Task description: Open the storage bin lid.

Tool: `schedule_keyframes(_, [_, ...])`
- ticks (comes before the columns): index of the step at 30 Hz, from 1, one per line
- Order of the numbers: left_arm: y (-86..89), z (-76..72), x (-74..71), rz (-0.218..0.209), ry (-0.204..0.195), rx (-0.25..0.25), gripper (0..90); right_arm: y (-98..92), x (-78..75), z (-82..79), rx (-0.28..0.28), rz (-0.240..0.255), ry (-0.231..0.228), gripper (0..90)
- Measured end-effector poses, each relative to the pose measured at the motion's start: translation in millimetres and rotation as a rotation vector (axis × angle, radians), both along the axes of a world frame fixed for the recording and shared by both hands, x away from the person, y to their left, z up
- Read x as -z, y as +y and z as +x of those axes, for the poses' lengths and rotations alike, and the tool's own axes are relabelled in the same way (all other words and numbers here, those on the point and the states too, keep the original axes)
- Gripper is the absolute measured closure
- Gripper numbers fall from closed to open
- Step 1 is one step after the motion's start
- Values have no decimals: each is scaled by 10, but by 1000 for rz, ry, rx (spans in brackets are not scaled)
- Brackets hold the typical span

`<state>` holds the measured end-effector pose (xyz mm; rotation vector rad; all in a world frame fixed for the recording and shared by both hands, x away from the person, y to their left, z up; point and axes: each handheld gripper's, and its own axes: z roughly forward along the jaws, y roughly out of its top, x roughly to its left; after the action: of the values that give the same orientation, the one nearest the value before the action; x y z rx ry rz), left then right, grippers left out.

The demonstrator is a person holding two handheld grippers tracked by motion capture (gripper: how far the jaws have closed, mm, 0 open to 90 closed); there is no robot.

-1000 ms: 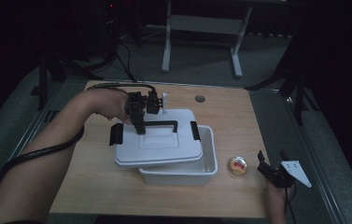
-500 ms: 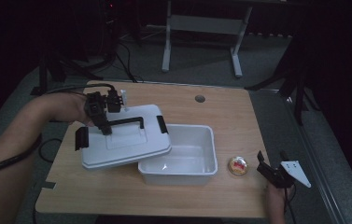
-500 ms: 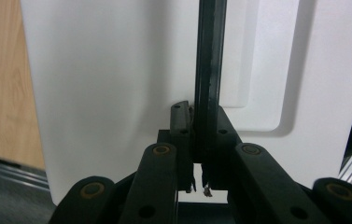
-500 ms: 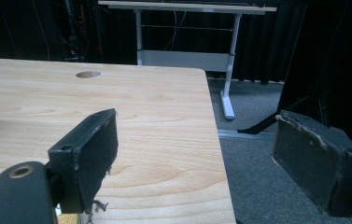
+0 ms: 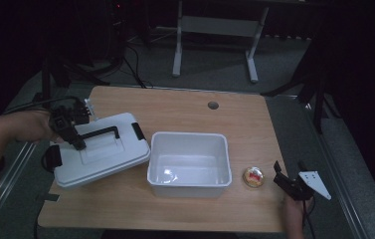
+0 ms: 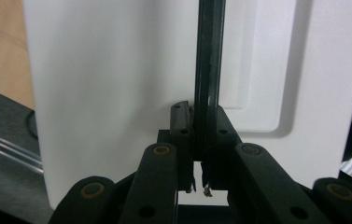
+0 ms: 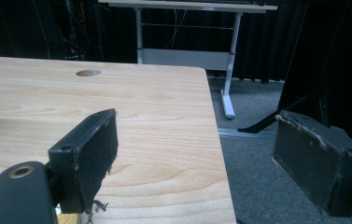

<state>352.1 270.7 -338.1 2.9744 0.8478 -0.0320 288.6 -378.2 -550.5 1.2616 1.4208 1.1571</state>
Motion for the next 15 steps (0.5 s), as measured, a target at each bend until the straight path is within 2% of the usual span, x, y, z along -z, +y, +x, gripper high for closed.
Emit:
schedule_keyframes(2, [46, -3, 56, -3, -9, 0, 834, 0, 0, 0, 1, 1, 0, 140])
schedule_keyframes(5, [127, 29, 178, -17, -1, -27, 834, 3, 0, 1, 0, -3, 1, 140])
schedule_keyframes(9, [162, 67, 347, -34, 27, -40, 834, 9, 0, 3, -1, -6, 2, 140])
schedule_keyframes(11, [168, 88, 439, -42, 24, -38, 834, 9, 0, 2, 0, -5, 2, 140])
schedule_keyframes(15, [181, 131, 653, -68, 42, -53, 834, 9, 0, 2, -1, -5, 2, 140])
